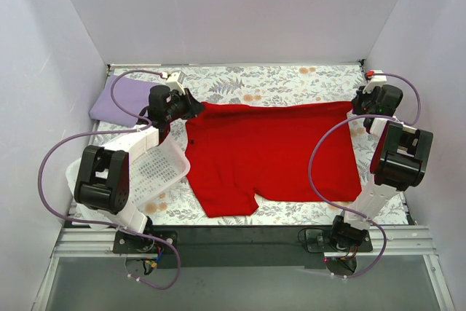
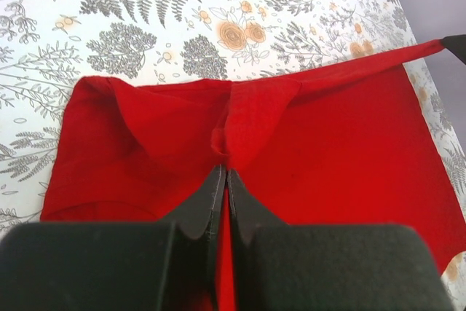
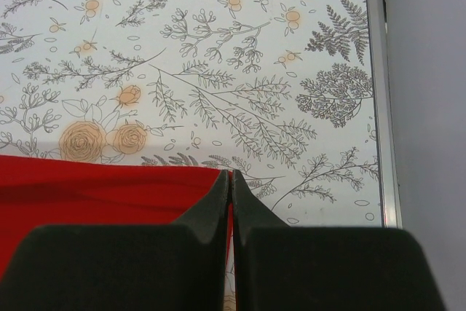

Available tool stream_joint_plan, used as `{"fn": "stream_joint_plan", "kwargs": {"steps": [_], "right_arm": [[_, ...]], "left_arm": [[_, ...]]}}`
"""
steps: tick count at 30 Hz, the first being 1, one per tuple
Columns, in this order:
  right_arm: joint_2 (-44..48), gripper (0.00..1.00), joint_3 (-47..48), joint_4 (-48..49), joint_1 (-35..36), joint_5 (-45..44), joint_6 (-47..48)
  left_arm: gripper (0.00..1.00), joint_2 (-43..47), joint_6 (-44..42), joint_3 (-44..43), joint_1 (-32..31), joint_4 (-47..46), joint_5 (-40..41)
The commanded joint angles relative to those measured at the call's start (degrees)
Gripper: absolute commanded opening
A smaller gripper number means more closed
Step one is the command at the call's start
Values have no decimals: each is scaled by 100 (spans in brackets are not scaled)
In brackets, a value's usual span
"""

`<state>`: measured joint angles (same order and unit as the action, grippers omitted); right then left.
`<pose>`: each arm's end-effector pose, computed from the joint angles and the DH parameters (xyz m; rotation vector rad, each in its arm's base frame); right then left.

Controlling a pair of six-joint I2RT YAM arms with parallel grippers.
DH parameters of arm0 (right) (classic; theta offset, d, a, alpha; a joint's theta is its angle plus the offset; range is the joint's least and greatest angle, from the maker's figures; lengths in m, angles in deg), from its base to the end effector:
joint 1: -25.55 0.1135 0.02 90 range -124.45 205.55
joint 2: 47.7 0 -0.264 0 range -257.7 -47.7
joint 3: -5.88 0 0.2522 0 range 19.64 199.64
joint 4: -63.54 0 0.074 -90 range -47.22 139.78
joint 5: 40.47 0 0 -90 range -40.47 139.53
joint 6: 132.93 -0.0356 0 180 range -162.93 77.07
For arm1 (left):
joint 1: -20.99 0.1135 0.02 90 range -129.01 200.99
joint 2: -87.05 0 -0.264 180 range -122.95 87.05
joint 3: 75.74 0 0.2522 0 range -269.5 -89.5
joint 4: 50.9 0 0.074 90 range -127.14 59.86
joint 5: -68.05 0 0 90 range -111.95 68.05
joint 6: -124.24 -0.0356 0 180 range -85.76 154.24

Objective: Fold and stack the t-shirts
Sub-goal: Fold the tshirt

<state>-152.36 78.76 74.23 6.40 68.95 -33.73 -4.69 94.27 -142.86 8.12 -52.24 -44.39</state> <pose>0.3832 -0.1206 0.1974 -0.0576 1.9162 -0.0040 0.3435 -0.0924 0.2301 -0.5986 2.0685 -1.1759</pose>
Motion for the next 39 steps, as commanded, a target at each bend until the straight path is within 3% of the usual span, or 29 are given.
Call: {"fn": "stream_joint_plan", "kwargs": {"steps": [1, 24, 27, 30, 31, 34, 39], "right_arm": [[-46, 1, 65, 51, -44, -114, 153], [227, 4, -391, -36, -132, -158, 601], [454, 14, -628, -89, -211, -105, 724], [709, 43, -848, -151, -369, -44, 838], [780, 69, -901, -212, -430, -52, 882], [982, 87, -1015, -379, -536, 26, 962], [1272, 89, -1156, -590, -589, 263, 1049]], "left_arm": [[0, 420, -9, 107, 29, -20, -147], [0, 614, 0, 511, 29, 156, -279], [0, 649, -26, 564, 29, 191, -261], [0, 684, -26, 617, 29, 217, -261], [0, 684, -26, 634, 29, 217, -261], [0, 684, -35, 678, 29, 217, -305], [0, 728, -44, 687, 29, 235, -349]]}}
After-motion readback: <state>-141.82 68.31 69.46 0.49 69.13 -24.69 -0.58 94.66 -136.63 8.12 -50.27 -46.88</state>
